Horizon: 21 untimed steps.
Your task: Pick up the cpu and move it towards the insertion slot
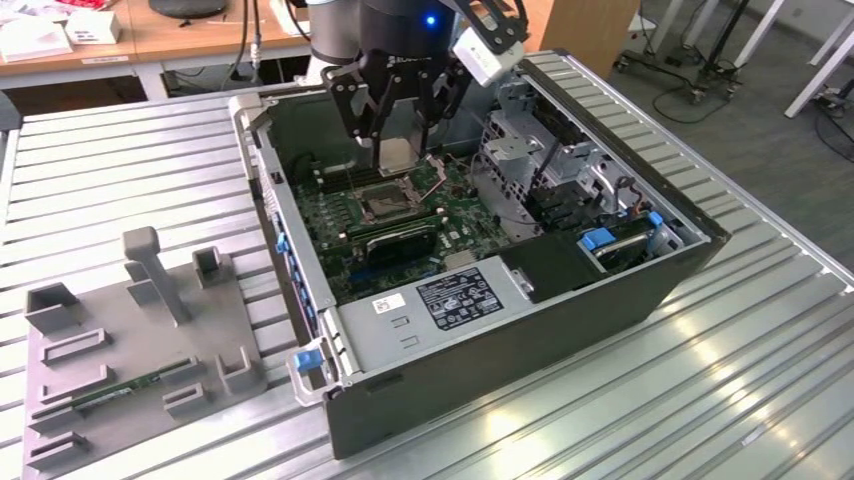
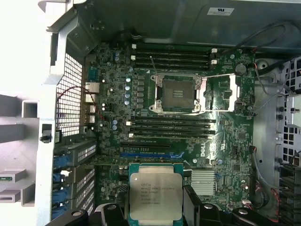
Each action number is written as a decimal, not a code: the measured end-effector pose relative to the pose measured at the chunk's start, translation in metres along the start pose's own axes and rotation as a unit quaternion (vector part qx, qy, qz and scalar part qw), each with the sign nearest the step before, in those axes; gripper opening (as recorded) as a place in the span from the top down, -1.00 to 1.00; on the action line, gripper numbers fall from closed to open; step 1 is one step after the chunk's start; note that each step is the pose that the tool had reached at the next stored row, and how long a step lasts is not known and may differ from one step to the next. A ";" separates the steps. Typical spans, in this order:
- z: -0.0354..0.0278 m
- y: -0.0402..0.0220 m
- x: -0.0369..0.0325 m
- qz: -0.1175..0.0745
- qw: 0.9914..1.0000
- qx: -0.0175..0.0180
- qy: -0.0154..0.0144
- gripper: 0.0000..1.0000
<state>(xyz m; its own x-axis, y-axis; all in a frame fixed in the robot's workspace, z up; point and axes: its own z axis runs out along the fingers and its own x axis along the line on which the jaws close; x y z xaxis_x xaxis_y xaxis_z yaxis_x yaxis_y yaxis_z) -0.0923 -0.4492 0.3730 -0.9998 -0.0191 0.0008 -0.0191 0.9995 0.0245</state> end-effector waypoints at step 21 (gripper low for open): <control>0.0001 -0.0003 -0.0165 0.000 1.000 0.000 0.000 -0.08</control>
<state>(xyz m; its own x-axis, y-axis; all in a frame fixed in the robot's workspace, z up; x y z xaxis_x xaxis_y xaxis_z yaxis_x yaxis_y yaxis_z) -0.0758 -0.4492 0.3729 -0.9998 -0.0191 0.0008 -0.0191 0.9995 0.0245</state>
